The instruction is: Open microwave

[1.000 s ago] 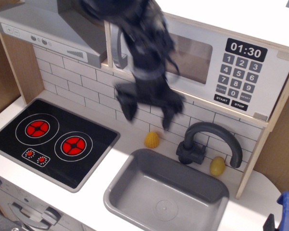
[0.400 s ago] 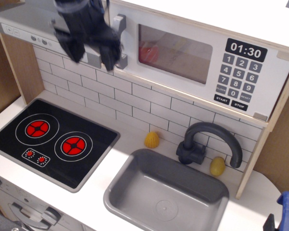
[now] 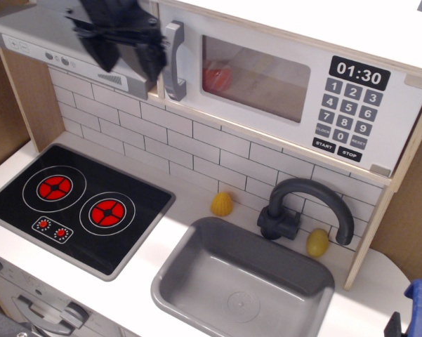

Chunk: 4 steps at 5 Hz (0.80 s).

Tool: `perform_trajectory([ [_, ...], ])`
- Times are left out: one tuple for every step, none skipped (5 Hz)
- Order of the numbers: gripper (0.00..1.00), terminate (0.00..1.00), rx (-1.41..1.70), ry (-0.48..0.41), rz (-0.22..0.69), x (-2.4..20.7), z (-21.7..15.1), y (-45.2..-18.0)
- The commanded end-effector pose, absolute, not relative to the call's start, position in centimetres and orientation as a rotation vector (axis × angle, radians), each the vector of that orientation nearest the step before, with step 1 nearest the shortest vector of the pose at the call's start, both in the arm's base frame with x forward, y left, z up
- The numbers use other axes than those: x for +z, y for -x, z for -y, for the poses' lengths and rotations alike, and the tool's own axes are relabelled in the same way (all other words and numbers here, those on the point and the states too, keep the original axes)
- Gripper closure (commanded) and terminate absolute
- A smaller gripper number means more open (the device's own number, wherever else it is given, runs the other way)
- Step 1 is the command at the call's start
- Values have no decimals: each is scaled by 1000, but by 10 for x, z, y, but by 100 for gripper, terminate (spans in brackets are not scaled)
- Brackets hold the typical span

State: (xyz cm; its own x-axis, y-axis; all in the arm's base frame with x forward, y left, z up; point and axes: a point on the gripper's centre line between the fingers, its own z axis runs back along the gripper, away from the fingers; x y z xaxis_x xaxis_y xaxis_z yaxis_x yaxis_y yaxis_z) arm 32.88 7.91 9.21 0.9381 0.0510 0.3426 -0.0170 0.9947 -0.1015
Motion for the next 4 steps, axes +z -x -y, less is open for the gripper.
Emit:
perform_trajectory([
  [0,0,13,112,400,102,-65,-352],
  [0,0,51,71,421,103,-70,-364],
  [0,0,80,64,420,104,-76,-367],
  [100,0,86,60,435,102,-77,-370],
])
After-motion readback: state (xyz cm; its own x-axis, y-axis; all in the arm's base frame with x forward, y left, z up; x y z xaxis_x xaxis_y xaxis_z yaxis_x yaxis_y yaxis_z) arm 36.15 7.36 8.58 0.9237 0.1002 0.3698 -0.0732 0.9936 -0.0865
